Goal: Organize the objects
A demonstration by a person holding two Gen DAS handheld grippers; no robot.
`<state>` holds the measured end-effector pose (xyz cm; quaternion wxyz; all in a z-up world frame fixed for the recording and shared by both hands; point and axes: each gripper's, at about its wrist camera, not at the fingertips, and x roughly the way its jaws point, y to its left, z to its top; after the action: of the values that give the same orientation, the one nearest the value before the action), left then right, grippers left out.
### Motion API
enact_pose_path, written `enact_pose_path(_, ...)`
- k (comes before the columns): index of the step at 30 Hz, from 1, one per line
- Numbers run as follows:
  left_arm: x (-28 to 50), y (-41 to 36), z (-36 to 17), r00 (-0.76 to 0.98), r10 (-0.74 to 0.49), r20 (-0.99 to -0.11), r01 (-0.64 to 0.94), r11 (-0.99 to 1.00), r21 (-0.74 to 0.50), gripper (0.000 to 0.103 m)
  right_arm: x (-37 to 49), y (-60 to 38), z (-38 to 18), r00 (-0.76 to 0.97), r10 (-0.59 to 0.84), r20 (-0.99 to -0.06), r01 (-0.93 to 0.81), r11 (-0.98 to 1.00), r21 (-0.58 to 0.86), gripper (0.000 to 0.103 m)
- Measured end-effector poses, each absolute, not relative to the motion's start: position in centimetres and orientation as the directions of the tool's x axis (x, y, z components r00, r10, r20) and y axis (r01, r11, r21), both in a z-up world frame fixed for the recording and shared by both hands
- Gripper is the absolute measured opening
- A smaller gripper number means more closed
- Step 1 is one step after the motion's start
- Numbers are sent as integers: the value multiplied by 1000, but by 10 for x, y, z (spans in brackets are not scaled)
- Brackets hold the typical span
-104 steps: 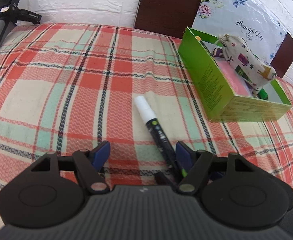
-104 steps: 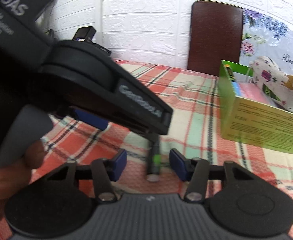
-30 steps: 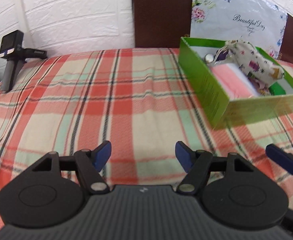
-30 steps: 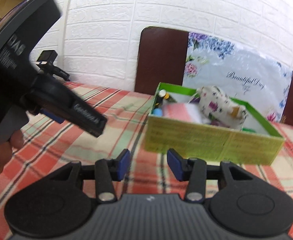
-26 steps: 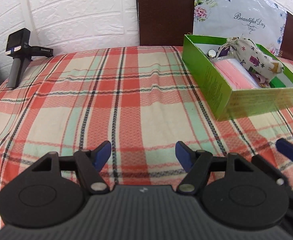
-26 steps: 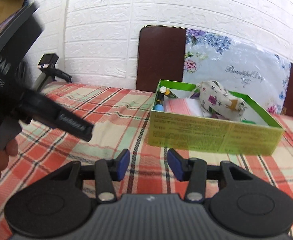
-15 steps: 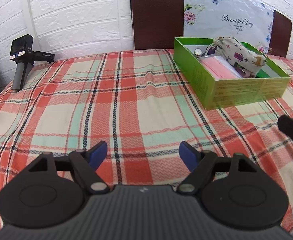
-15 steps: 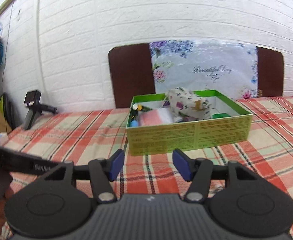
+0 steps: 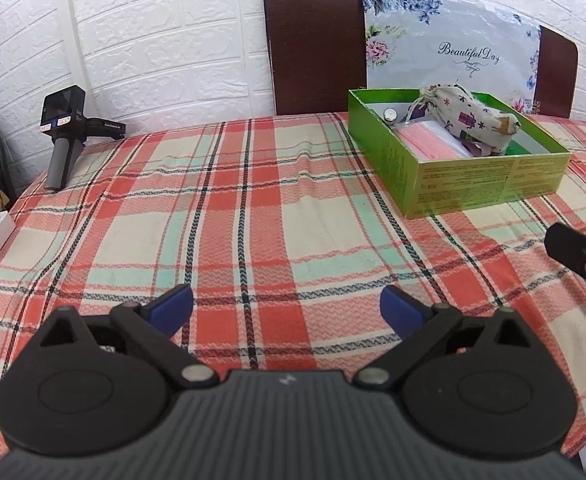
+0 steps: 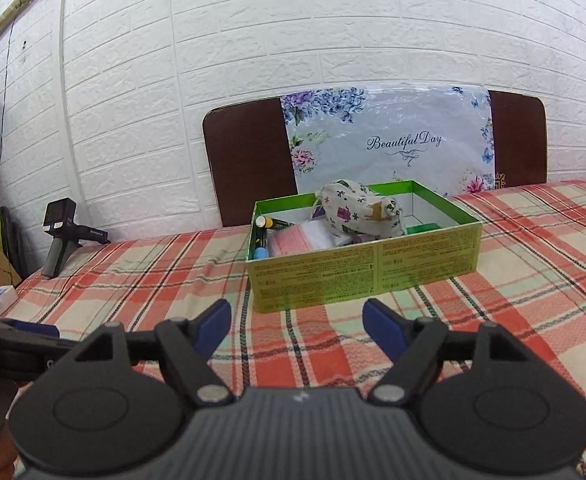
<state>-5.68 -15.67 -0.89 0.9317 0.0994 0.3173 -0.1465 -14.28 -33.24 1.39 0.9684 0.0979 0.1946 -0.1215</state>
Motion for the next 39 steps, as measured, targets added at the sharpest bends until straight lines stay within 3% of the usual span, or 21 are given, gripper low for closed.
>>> enact_pose_path(17, -68, -170, -13, 733, -195, -652, 371, 918, 143, 103, -146, -334, 11, 889, -191, -417, 277, 948, 157, 87)
enact_pose_path(35, -68, -173, -15, 695, -197, -691, 382, 916, 123, 103, -145, -339, 7, 878, -197, -437, 295, 940, 169, 90)
enact_pose_path(39, -68, -173, -16, 681, -199, -705, 385, 916, 114, 103, -144, -339, 4, 871, -202, -448, 302, 939, 164, 98)
